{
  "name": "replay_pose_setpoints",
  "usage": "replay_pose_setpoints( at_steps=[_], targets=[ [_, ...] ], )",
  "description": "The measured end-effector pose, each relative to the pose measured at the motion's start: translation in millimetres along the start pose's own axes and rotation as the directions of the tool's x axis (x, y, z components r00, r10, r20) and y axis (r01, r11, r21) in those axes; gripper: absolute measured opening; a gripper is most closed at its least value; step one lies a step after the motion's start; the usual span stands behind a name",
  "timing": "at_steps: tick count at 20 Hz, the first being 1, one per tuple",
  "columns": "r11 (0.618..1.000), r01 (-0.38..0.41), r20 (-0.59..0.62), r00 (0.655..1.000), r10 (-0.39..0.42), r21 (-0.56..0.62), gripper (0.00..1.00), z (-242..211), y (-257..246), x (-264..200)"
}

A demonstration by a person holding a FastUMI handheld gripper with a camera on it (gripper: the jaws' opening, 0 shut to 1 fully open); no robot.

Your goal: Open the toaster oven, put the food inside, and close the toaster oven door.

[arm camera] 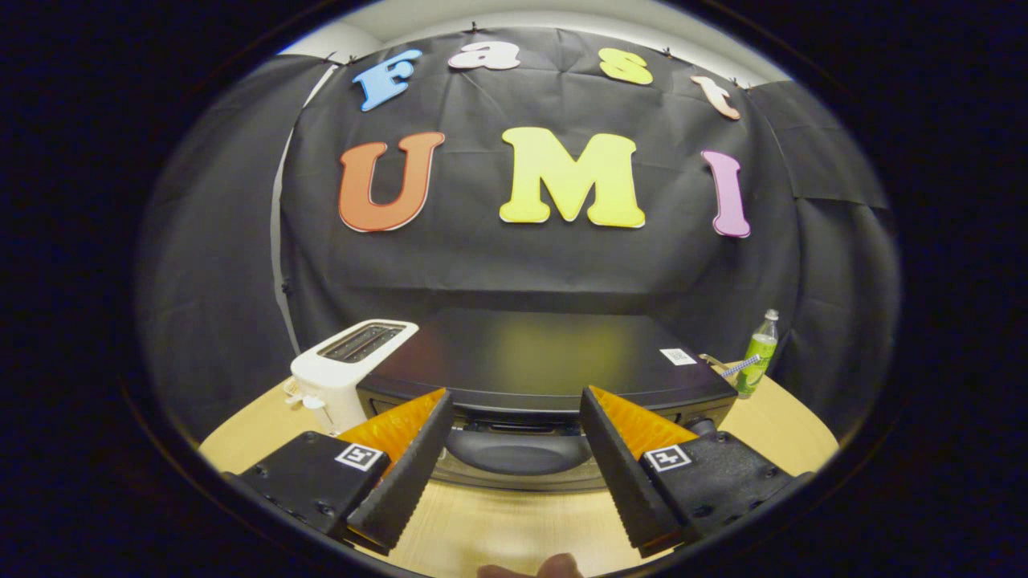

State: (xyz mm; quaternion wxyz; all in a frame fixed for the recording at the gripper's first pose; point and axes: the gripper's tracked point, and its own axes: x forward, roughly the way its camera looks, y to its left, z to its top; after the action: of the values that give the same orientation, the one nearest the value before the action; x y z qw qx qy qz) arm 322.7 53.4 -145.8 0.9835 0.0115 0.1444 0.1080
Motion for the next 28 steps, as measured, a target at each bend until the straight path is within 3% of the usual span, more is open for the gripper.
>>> replay_pose_setpoints(
  at_steps=[9,19,28],
  targets=[
    [0.999,0.036,-0.056,0.998,-0.035,0.014,1.00,-20,-6,9],
    [0.999,0.017,-0.064,0.998,-0.015,0.033,1.00,-65,-1,-52],
    [1.000,0.000,-0.185,0.983,-0.005,-0.029,1.00,-131,3,-90]
  ],
)
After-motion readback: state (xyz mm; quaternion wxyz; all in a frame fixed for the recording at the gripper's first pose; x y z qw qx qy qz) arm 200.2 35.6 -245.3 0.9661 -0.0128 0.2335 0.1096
